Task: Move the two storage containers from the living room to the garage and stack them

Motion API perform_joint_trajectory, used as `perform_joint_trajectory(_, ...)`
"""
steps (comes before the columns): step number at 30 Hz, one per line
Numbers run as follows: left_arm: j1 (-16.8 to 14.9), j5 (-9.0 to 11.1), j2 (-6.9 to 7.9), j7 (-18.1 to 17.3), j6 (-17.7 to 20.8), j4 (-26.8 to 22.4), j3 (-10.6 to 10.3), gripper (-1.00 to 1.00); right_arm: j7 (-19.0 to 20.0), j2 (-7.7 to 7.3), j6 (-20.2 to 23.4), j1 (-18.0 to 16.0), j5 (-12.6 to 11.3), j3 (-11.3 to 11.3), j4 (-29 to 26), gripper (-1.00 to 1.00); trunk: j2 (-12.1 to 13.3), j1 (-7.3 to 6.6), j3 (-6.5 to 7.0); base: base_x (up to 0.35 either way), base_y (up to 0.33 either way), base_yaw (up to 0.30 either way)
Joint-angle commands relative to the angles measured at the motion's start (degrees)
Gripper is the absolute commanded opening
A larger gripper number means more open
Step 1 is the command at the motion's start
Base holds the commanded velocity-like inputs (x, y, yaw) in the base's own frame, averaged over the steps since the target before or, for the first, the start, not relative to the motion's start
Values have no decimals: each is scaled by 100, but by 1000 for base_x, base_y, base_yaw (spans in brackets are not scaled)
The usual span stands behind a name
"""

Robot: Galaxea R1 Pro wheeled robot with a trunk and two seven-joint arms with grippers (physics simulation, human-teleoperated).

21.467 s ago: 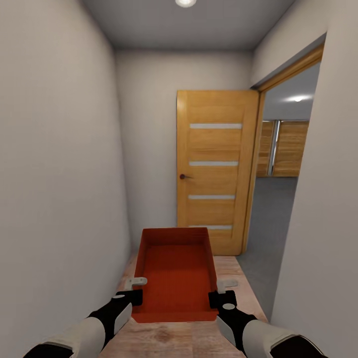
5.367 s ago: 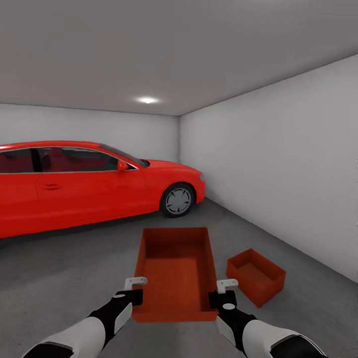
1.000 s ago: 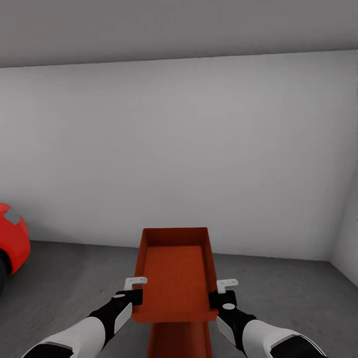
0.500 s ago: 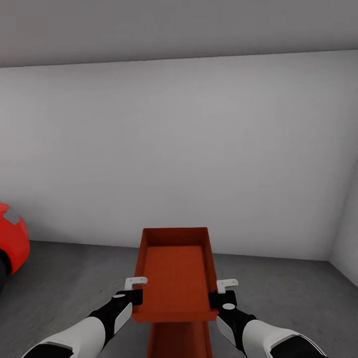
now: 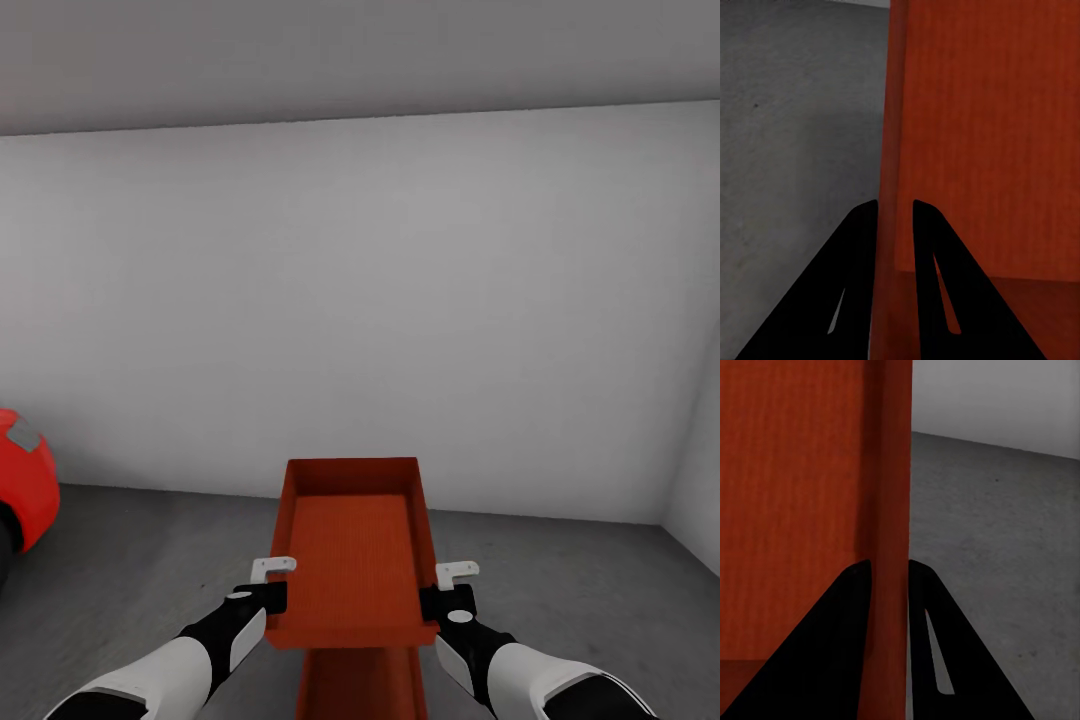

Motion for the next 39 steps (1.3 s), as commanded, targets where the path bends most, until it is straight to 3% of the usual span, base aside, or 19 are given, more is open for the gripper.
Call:
perform_joint_trajectory(1, -7, -46, 505, 70, -65, -34, 329, -100, 25, 3, 1, 0, -16, -241, 8, -100, -6, 1, -9, 0, 0, 0)
perform_joint_trajectory(9, -6, -46, 505, 74, -65, -36, 327, -100, 27, 3, 7, 0, -16, -247, 8, -100, -6, 1, -15, 0, 0, 0)
perform_joint_trajectory(39, -6, -46, 505, 74, -65, -36, 327, -100, 28, 2, 10, 0, -32, -250, 8, -100, -6, 1, -290, 0, 0, 0)
